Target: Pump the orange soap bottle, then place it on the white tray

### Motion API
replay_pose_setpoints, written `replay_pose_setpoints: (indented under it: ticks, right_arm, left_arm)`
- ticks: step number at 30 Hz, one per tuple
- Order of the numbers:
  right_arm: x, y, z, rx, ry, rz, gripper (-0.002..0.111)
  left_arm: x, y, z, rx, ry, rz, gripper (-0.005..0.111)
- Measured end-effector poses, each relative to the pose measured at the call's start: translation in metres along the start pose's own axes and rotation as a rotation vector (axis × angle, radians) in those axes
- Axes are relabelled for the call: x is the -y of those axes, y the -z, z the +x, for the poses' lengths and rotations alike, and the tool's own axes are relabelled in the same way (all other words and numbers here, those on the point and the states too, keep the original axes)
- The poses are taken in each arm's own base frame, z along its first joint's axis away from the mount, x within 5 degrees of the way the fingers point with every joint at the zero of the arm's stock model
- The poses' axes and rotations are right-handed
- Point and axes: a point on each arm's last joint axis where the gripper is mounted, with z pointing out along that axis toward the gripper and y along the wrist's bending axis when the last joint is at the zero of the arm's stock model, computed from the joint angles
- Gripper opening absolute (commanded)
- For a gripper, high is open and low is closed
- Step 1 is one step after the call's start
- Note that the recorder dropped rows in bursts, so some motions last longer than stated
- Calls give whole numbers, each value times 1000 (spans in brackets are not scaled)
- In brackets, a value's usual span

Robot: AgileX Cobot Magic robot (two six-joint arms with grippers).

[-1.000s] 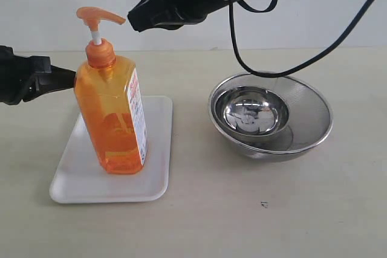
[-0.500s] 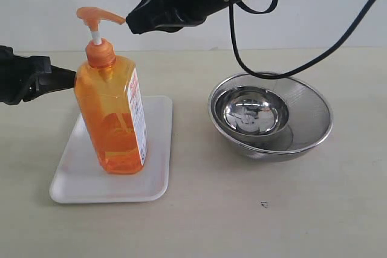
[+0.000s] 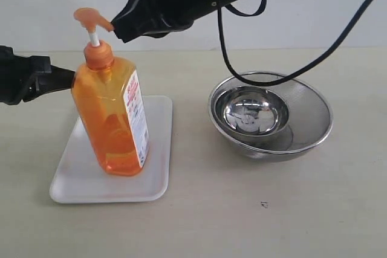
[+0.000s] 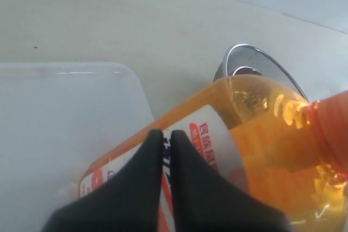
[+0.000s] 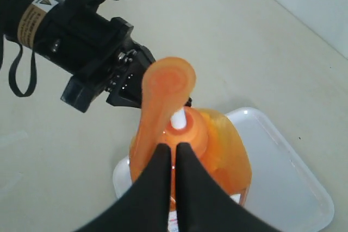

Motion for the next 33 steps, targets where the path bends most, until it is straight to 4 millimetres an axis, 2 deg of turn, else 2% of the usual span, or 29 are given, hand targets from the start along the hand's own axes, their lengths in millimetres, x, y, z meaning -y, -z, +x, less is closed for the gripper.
replay_pose_setpoints:
  ticks: [15,21,27,33]
  right_arm:
    - [-6,2,-3,-3,23,7,0]
    - [-4,2,-1,-29,21,21,0]
    - [-3,2,-1,-26,17,32,0]
    - [-3,2,-1,-26,14,32,0]
  left_arm:
    - [2,0,2,-18,0,20,5]
    - [-1,9,14,-21,3,-84,5]
    - [10,25,25,-4,-12,-110,5]
    - [8,22,31,-29,7,-103,5]
